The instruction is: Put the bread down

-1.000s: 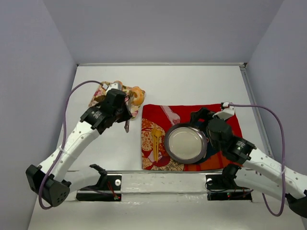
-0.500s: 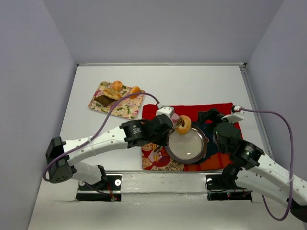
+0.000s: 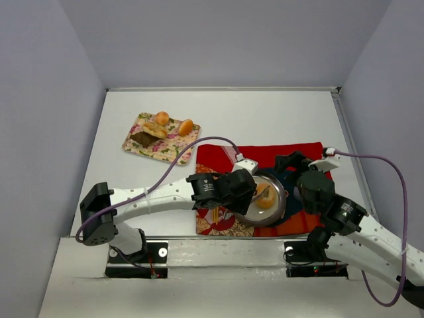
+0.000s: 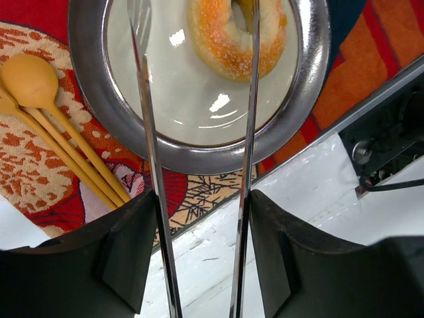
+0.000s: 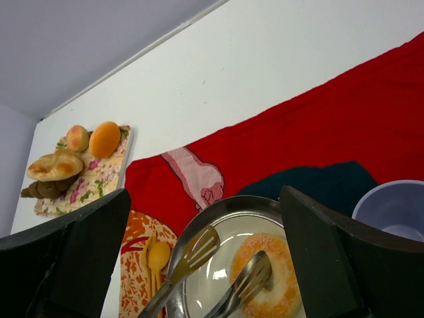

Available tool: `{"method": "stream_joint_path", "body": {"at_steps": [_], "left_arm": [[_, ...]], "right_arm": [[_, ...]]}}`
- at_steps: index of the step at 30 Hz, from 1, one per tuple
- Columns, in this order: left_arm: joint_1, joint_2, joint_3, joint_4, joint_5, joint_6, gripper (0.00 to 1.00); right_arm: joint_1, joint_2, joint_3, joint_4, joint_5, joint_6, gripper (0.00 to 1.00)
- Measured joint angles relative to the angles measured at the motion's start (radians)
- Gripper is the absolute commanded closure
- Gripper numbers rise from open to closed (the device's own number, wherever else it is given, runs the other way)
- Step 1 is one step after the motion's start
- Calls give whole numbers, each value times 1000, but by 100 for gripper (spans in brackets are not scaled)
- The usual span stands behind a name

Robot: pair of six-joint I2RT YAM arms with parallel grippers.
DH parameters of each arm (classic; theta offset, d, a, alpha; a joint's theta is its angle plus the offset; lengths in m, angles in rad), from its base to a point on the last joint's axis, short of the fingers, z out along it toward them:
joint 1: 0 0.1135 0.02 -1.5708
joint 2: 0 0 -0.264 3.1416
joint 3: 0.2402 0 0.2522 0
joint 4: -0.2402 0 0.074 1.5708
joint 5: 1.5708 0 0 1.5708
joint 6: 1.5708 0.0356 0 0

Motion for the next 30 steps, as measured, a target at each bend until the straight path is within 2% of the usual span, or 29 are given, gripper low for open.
{"method": "stream_joint_path", "body": {"at_steps": [10, 18, 21, 26, 30], "left_arm": [[-2, -10, 48, -50, -58, -3, 34], [36, -55, 109, -161, -230, -35, 35], [139, -82, 105, -149, -243, -13, 36], [386, -137, 61, -81, -262, 53, 37], [557, -173, 46, -17, -215, 124, 37]], "right_arm": [[0, -5, 0, 0, 1, 1, 0], [0, -5, 0, -1, 14, 11, 0], [0, -4, 0, -1, 16, 15, 0], [0, -4, 0, -5, 19, 19, 0], [0, -4, 0, -6, 20, 19, 0]]}}
